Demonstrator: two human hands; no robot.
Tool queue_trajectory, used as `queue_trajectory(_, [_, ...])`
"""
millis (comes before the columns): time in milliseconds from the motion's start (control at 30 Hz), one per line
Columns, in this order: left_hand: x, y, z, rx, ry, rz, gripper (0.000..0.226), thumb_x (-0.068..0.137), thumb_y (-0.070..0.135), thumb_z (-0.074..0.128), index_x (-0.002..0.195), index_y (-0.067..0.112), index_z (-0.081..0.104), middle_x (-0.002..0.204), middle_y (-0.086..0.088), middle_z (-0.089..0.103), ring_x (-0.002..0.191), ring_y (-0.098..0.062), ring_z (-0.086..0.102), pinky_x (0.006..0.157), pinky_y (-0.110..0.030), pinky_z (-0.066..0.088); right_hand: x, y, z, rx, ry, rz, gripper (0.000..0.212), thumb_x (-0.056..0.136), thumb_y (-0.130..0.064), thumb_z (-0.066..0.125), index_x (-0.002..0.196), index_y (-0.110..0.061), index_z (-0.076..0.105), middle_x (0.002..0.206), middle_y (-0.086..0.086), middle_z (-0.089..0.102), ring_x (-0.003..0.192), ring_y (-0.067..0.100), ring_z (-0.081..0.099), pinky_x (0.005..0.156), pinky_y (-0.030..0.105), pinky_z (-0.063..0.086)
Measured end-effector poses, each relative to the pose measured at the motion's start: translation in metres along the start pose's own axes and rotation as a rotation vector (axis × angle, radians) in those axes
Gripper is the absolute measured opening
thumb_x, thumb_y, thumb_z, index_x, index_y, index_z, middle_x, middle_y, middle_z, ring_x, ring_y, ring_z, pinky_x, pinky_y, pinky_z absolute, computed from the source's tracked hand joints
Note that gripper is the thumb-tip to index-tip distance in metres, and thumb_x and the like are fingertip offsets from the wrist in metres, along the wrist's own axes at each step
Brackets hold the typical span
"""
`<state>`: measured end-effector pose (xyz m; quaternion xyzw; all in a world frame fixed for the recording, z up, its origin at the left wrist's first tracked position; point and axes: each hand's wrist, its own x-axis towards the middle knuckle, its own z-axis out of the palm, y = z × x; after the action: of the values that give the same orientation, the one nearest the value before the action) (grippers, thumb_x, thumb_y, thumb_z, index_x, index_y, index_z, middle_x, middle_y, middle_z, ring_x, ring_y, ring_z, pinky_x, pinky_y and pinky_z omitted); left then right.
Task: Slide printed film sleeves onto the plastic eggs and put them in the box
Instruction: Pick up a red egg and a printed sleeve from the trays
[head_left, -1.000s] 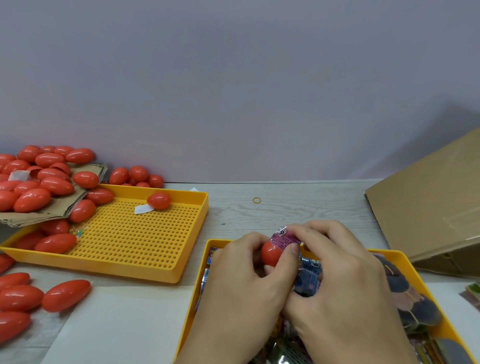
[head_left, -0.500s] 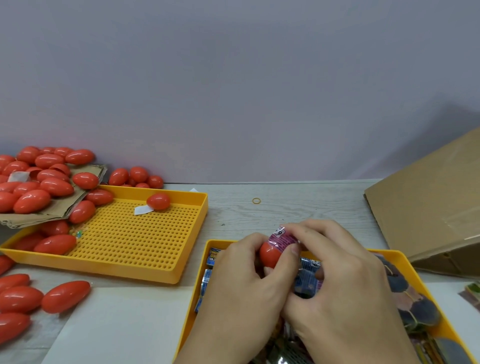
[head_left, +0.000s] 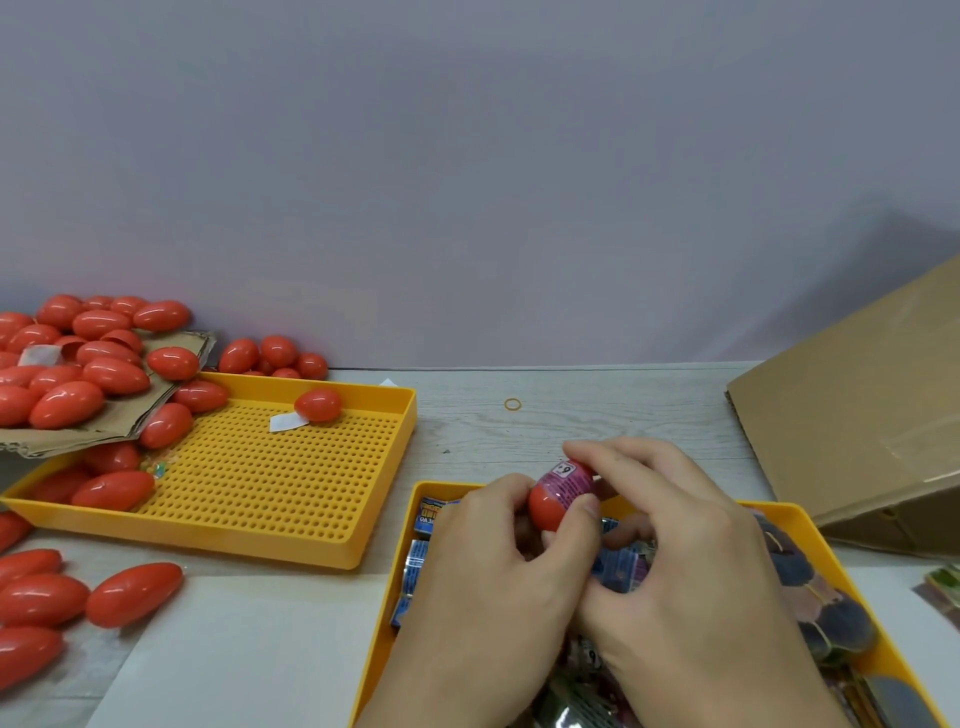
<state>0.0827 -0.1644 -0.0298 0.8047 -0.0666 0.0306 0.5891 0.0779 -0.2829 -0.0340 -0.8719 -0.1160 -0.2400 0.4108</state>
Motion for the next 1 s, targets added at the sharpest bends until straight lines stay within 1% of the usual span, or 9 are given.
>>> queue_trajectory(100, [0.0016, -0.0024, -0.0008, -0.069, 0.036, 0.046, 0.032, 0.076, 0.051, 0.061, 0.084, 0.022, 0.071, 0.067, 0.001, 0.070, 0.060, -0.010, 0.064, 0.056, -0.027, 0.051, -0.0004, -0.0015, -0.0010, -0.014, -0.015, -0.003, 0.056, 0.058, -0.033, 0.068, 0.113, -0.025, 0.074, 0.101, -0.023, 0.058, 0.077, -0.004, 0.060, 0.074, 0.000, 0.041])
queue_trajectory(167, [0.0028, -0.0046, -0.0026, -0.108, 0.067, 0.071, 0.023, 0.085, 0.048, 0.067, 0.087, 0.026, 0.075, 0.070, 0.005, 0.073, 0.065, -0.007, 0.067, 0.058, -0.020, 0.050, -0.0008, -0.0030, -0.0013, -0.022, -0.029, -0.011, 0.051, 0.059, -0.034, 0.069, 0.109, -0.027, 0.074, 0.097, -0.020, 0.060, 0.084, -0.003, 0.059, 0.072, -0.001, 0.040])
queue_trajectory(267, [0.0038, -0.0063, -0.0041, -0.127, 0.074, 0.107, 0.016, 0.091, 0.029, 0.065, 0.086, 0.027, 0.080, 0.072, 0.006, 0.074, 0.070, -0.008, 0.070, 0.063, -0.023, 0.054, -0.0009, -0.0043, -0.0009, -0.046, -0.012, -0.017, 0.044, 0.060, -0.033, 0.070, 0.104, -0.028, 0.076, 0.092, -0.017, 0.061, 0.086, -0.001, 0.058, 0.069, 0.000, 0.041])
queue_trajectory(400, [0.0023, 0.0002, -0.0042, -0.187, 0.039, 0.106, 0.020, 0.091, 0.021, 0.064, 0.085, 0.029, 0.081, 0.064, 0.001, 0.072, 0.057, -0.010, 0.067, 0.056, -0.022, 0.054, -0.0002, -0.0049, -0.0002, -0.078, 0.043, -0.005, 0.039, 0.060, -0.033, 0.070, 0.097, -0.026, 0.077, 0.087, -0.013, 0.063, 0.062, 0.001, 0.058, 0.063, 0.003, 0.044])
queue_trajectory(467, [0.0023, 0.0016, -0.0039, -0.212, 0.038, 0.097, 0.020, 0.090, 0.020, 0.064, 0.085, 0.030, 0.080, 0.064, 0.000, 0.072, 0.056, -0.010, 0.067, 0.055, -0.021, 0.054, -0.0002, -0.0053, 0.0001, -0.072, 0.056, 0.005, 0.037, 0.060, -0.032, 0.069, 0.096, -0.027, 0.077, 0.086, -0.013, 0.062, 0.061, 0.002, 0.058, 0.062, 0.006, 0.046])
queue_trajectory(600, [0.0025, 0.0008, -0.0030, -0.233, 0.053, 0.059, 0.011, 0.086, 0.025, 0.069, 0.089, 0.025, 0.080, 0.069, 0.001, 0.075, 0.061, -0.011, 0.072, 0.057, -0.020, 0.055, -0.0005, -0.0070, -0.0002, -0.052, 0.053, 0.007, 0.037, 0.062, -0.034, 0.069, 0.098, -0.031, 0.076, 0.088, -0.017, 0.061, 0.078, 0.004, 0.060, 0.064, 0.007, 0.047])
queue_trajectory(733, [0.0028, -0.0042, -0.0020, -0.237, 0.047, -0.008, 0.013, 0.082, 0.032, 0.075, 0.089, 0.021, 0.076, 0.073, -0.003, 0.075, 0.067, -0.017, 0.073, 0.061, -0.030, 0.058, -0.0020, -0.0061, -0.0019, -0.061, 0.026, 0.010, 0.050, 0.060, -0.034, 0.069, 0.109, -0.025, 0.075, 0.095, -0.020, 0.059, 0.076, -0.001, 0.060, 0.071, -0.002, 0.040])
queue_trajectory(867, [0.0037, -0.0017, -0.0032, -0.333, -0.018, -0.033, 0.028, 0.074, 0.047, 0.068, 0.073, 0.020, 0.076, 0.066, -0.006, 0.073, 0.061, -0.015, 0.070, 0.056, -0.021, 0.051, -0.0022, -0.0074, -0.0015, -0.024, 0.045, 0.004, 0.054, 0.062, -0.029, 0.071, 0.116, -0.023, 0.072, 0.103, -0.023, 0.058, 0.075, 0.000, 0.059, 0.072, -0.004, 0.039])
queue_trajectory(1000, [0.0059, -0.0026, -0.0041, -0.450, -0.071, -0.075, 0.032, 0.083, 0.048, 0.073, 0.080, 0.017, 0.076, 0.070, -0.009, 0.073, 0.061, -0.019, 0.071, 0.058, -0.025, 0.054, -0.0018, -0.0086, -0.0009, -0.018, 0.066, -0.022, 0.049, 0.062, -0.025, 0.070, 0.110, -0.024, 0.074, 0.098, -0.022, 0.061, 0.084, -0.008, 0.055, 0.071, -0.004, 0.038])
